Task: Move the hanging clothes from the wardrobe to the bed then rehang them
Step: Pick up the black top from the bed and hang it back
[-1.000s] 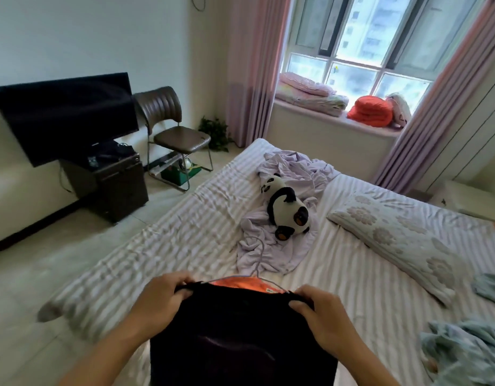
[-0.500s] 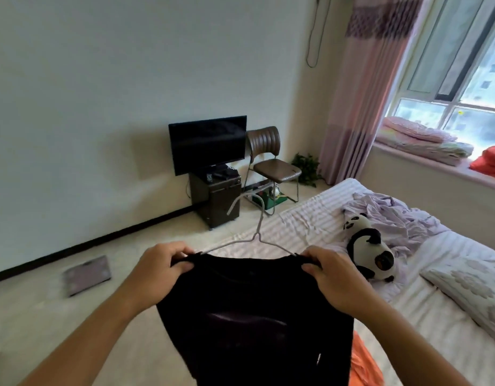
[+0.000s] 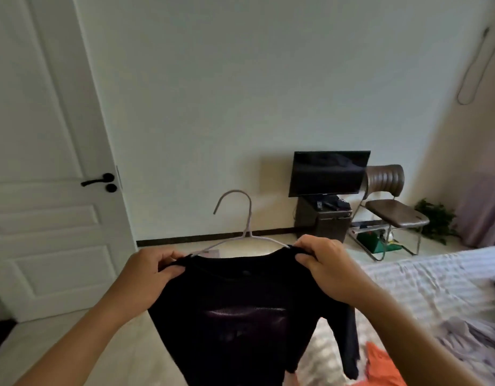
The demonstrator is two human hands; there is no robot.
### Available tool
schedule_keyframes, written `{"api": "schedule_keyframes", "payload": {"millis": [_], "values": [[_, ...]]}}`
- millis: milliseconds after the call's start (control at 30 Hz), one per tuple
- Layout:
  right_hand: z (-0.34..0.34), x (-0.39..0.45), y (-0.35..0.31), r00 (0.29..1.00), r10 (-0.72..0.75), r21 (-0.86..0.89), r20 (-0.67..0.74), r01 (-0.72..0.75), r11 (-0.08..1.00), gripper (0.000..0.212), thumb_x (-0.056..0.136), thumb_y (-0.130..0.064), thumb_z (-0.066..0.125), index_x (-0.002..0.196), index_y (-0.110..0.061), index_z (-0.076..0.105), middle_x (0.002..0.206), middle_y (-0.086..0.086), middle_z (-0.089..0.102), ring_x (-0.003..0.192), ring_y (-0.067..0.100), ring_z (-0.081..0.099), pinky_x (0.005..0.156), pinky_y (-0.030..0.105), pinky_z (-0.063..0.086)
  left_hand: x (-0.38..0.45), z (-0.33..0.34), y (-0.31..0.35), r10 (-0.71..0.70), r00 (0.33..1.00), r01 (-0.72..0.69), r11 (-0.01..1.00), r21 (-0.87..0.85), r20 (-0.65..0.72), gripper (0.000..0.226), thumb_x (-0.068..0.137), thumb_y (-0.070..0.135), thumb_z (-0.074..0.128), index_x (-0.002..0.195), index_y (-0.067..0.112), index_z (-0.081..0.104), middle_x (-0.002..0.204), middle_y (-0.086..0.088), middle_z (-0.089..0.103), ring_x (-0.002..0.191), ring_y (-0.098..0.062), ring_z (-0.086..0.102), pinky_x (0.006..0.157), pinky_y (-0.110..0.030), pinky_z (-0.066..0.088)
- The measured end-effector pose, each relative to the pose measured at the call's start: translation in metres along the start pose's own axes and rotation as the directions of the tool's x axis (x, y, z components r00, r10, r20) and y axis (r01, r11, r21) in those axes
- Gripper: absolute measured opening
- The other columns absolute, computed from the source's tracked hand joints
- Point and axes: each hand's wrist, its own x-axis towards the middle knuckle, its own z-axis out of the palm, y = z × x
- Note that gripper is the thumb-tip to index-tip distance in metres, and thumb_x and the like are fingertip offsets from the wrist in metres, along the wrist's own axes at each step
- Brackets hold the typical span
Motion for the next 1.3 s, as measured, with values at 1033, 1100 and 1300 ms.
{"api": "schedule_keyframes", "payload": {"millis": [1033, 1100, 1300], "values": [[0.299, 0.037, -0.553, 0.28, -0.92, 0.37, 0.276, 0.852, 0.37, 0.01, 0.098, -0.028, 0.055, 0.09, -0.033, 0.061, 0.078, -0.017, 0.06, 0.075, -0.001, 0.056, 0.064, 0.014, 0.04, -0.39, -0.382, -0.162, -0.335, 0.301, 0.705, 0.709, -0.028, -0.893, 0.017, 0.082, 0.009, 0.074, 0.078, 0.023, 0.066, 0.075, 0.007, 0.068, 0.074, -0.006, 0.063, 0.066, -0.022, 0.042], [0.31, 0.026, -0.58, 0.204, -0.942, 0.384, 0.268, 0.874, 0.298, 0.009, 0.098, -0.03, 0.055, 0.09, -0.033, 0.06, 0.077, -0.016, 0.06, 0.073, -0.002, 0.057, 0.062, 0.014, 0.04, -0.414, -0.394, -0.164, -0.332, 0.247, 0.722, 0.69, -0.056, -0.91, 0.018, 0.082, 0.009, 0.074, 0.079, 0.024, 0.065, 0.076, 0.006, 0.068, 0.076, -0.007, 0.063, 0.067, -0.023, 0.043], [0.336, -0.025, -0.66, 0.018, -0.97, 0.464, 0.243, 0.876, 0.132, 0.01, 0.096, -0.035, 0.056, 0.091, -0.034, 0.065, 0.075, -0.016, 0.063, 0.073, 0.0, 0.06, 0.067, 0.022, 0.051, -0.49, -0.436, -0.176, -0.306, 0.11, 0.795, 0.599, -0.102, -0.946, 0.016, 0.084, 0.009, 0.072, 0.081, 0.02, 0.06, 0.082, 0.002, 0.065, 0.08, -0.015, 0.061, 0.069, -0.026, 0.044]]}}
